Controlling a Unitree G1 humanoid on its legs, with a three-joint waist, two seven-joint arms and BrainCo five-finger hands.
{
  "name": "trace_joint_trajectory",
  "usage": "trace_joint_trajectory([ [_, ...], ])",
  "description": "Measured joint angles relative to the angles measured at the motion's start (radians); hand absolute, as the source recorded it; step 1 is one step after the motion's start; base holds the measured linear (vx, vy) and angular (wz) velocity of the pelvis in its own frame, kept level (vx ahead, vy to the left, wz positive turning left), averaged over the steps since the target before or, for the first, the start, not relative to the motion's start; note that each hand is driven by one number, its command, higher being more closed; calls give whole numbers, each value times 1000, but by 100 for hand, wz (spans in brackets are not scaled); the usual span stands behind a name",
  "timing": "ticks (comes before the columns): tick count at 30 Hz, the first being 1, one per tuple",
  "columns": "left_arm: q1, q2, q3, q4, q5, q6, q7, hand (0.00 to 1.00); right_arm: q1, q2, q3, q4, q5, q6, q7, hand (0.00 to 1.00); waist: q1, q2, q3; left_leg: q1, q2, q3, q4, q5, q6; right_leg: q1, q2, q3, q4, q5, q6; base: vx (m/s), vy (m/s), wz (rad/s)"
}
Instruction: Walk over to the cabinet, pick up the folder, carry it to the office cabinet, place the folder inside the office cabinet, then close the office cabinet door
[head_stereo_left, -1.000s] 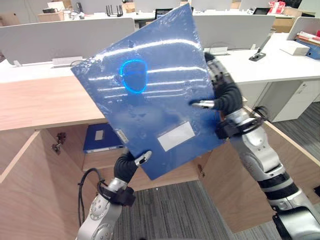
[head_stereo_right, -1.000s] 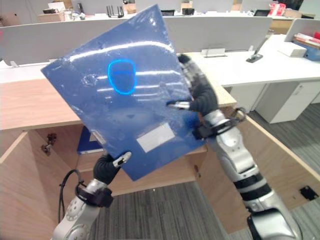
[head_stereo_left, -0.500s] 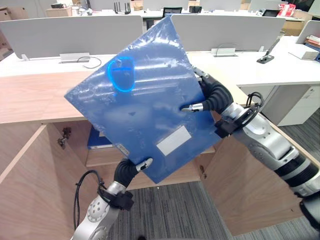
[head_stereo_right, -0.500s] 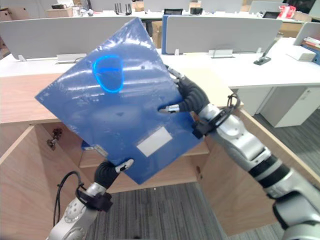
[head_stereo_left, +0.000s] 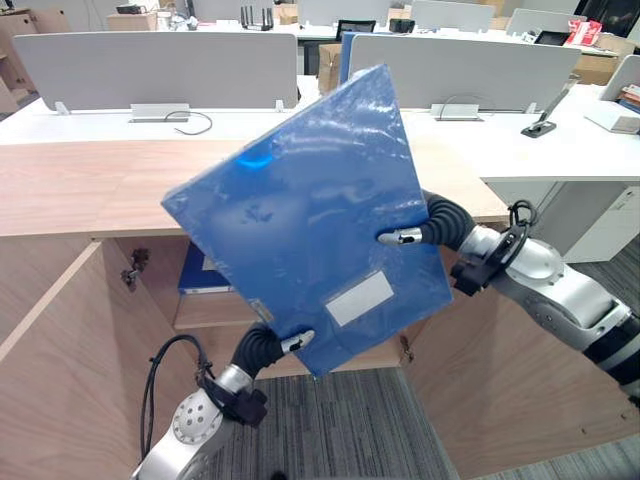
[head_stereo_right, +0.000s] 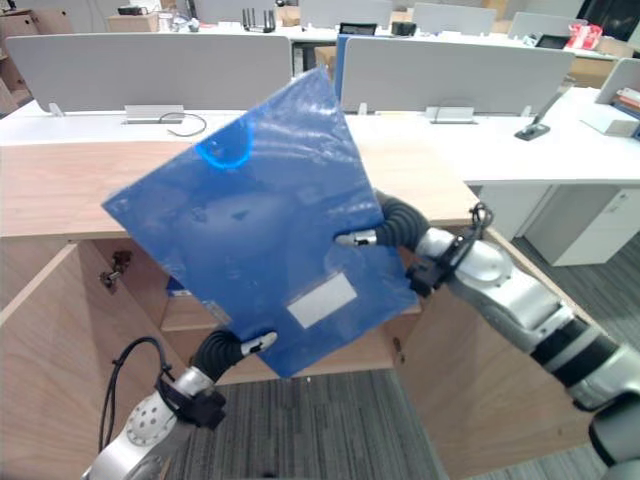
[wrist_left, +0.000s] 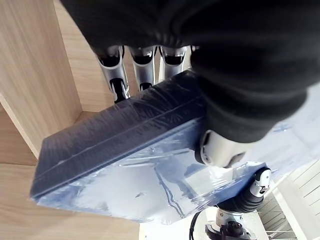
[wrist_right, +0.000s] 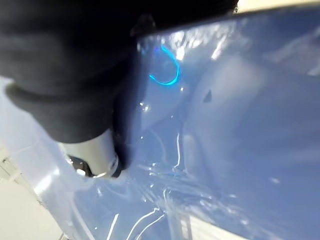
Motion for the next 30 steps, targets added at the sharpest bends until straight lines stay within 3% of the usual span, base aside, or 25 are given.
trace_joint_trajectory([
  [9, -10, -22, -18, 102, 82, 12, -29, 0, 104, 73, -77, 0, -97, 6, 23, 100, -5, -2, -19, -7, 4, -1, 0, 0, -1, -2, 0, -4, -9, 1, -2, 0, 0, 0],
  [13, -51, -62, -82, 312, -55, 18, -119, 0, 167, 151, -95, 0, -178, 27, 15, 100, -17, -4, -18, -17, 7, 2, 0, -2, -4, -6, 0, -3, -26, 8, -6, 1, 5, -2],
  [15, -63, -150, -100, 494, -215, 80, -211, 0, 233, 255, -222, -24, -254, 35, 10, 100, -26, -7, -17, -17, 8, 12, 0, 0, 0, -11, 1, 6, -26, 9, -7, 21, 8, -11],
  [18, -72, -276, -40, 783, -257, 141, -237, 0, 299, 431, -441, -156, -353, 28, -40, 100, -50, -10, -17, -17, 11, 34, 0, -5, -5, -21, 3, 29, -26, 15, -9, 33, 9, -22],
  [21, -76, -353, 132, 1057, -226, 160, -202, 0, 373, 585, -588, -304, -529, -62, -127, 100, -81, -23, -15, -13, 19, 47, 4, -9, -10, -24, 11, 44, -27, 20, -10, 52, -4, -19],
  [25, -96, -371, 320, 1269, -188, 160, -139, 0, 517, 660, -521, -302, -731, -81, -150, 100, -88, -34, -16, -3, 28, 61, 3, -12, -15, -23, 21, 62, -24, 25, -16, 17, -5, -15],
  [30, -95, -350, 435, 1409, -112, 154, -86, 0, 584, 666, -288, -23, -1035, -64, -143, 100, -80, -35, -8, 0, 35, 62, 4, -17, -22, -22, 25, 61, -32, 20, -21, -23, 7, -6],
])
